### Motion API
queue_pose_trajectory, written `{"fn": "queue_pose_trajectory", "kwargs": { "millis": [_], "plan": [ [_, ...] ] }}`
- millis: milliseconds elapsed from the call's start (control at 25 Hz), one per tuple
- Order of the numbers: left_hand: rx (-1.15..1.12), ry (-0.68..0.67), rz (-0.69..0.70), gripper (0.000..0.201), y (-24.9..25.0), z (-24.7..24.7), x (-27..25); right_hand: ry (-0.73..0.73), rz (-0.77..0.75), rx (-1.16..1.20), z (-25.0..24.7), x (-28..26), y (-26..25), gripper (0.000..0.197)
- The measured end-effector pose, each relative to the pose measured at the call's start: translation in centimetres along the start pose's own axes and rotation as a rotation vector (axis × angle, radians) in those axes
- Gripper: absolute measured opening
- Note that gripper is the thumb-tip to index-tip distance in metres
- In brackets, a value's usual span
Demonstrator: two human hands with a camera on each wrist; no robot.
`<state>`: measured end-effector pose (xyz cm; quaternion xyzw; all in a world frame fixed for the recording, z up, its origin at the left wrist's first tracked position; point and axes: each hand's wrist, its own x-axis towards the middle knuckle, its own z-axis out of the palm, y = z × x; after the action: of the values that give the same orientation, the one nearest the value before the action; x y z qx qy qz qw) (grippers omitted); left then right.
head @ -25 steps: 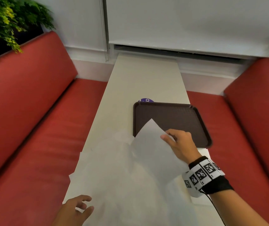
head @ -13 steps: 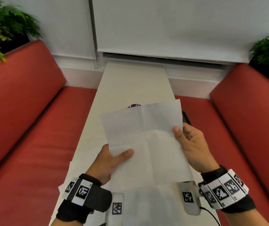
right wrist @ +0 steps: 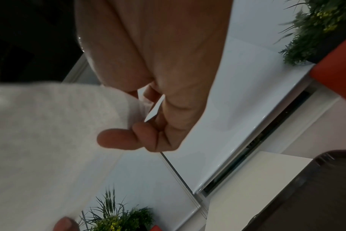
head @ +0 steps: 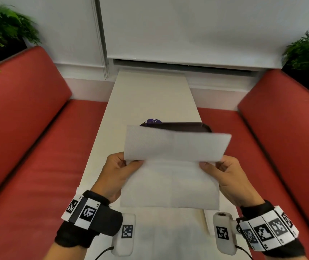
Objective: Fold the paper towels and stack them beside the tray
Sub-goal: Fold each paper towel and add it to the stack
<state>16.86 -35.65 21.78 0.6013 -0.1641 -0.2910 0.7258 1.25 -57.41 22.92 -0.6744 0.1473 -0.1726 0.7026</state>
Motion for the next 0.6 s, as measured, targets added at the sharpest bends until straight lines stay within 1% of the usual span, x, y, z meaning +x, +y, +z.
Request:
{"fn": "queue_pose_trajectory", "kwargs": {
  "millis": [80,160,200,320,400,480,520,560,600],
  "plan": [
    [0.002,-0.027,0.016,0.016,0.4,-0.3,-0.1,0.002,-0.009,-0.001,-0.1,-0.1,0.0,0.020],
    [0.016,-0.063,0.022,0.019,0.9,-0.5,-0.1,-0.005,0.005,-0.016,-0.2,-0.3,0.0,0.035],
    [0.014,-0.065,0.013,0.023,1.0,-0.6,-0.2,-0.001,0.019,-0.002,-0.3,-0.4,0.0,0.039],
    [-0.062,-0.058,-0.038,0.027,1.1,-0.8,-0.4,0.030,0.042,0.113,-0.5,-0.8,-0.2,0.028],
    [-0.147,-0.104,-0.078,0.022,0.8,-0.7,-0.5,0.077,0.094,0.158,-0.8,-1.2,0.1,0.031],
    [-0.064,-0.148,-0.091,0.010,0.0,-0.3,-0.6,0.139,0.111,0.069,-1.6,-1.8,1.7,0.043],
    [0.002,-0.160,-0.103,0.012,-0.5,0.2,-0.6,0.183,0.109,-0.009,-2.2,-2.3,2.6,0.049],
    [0.065,-0.154,-0.114,0.016,-1.3,0.5,-0.4,0.221,0.112,-0.079,-2.7,-2.9,3.7,0.049],
    [0.130,-0.152,-0.118,0.016,-2.2,1.1,-0.1,0.276,0.135,-0.120,-3.3,-3.6,4.6,0.039]
  ]
}}
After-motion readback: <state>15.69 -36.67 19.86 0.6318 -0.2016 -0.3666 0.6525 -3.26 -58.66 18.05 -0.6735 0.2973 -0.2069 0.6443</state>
